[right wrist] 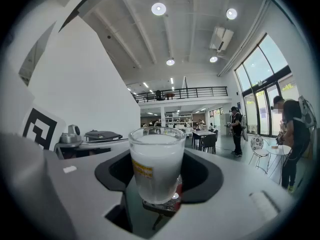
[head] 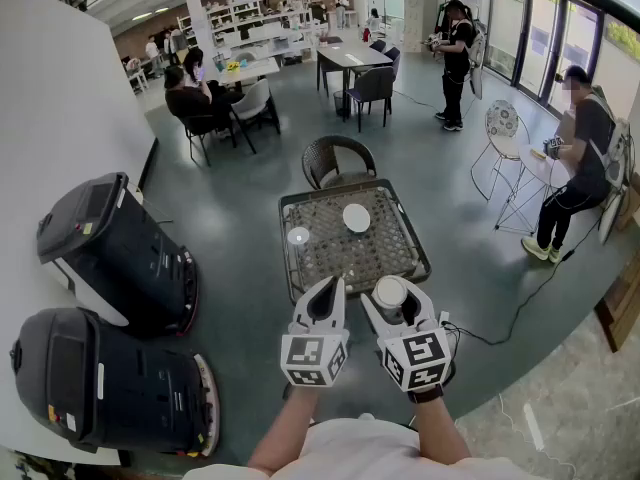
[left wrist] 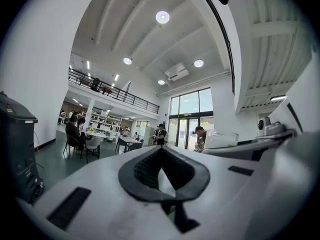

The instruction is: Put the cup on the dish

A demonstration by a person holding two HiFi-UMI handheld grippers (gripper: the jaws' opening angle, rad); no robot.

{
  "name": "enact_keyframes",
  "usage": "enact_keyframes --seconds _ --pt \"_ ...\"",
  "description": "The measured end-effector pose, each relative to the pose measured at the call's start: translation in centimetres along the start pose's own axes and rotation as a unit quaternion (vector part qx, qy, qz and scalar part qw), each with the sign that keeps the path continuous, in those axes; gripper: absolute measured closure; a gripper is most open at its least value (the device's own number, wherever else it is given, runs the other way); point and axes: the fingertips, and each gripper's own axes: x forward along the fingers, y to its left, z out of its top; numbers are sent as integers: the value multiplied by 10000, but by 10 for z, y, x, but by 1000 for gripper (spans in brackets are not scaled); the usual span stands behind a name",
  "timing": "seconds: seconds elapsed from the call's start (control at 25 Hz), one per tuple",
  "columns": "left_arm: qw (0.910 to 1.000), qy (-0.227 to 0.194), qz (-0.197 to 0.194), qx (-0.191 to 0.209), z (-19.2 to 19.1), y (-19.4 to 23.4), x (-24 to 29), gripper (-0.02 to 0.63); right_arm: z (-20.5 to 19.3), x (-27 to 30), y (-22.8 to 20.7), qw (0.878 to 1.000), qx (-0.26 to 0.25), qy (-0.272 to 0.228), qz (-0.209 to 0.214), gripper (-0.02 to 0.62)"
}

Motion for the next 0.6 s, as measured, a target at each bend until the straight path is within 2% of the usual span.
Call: enact_keyframes --seconds 0.36,0.6 --pt "9999 89 -81 -43 -23 -45 6 603 -19 -28 -32 9998 185 -17 -3 344" --pt "9996 270 -95 18 -32 -54 8 603 -22 -33 -39 9994 347 -49 31 344"
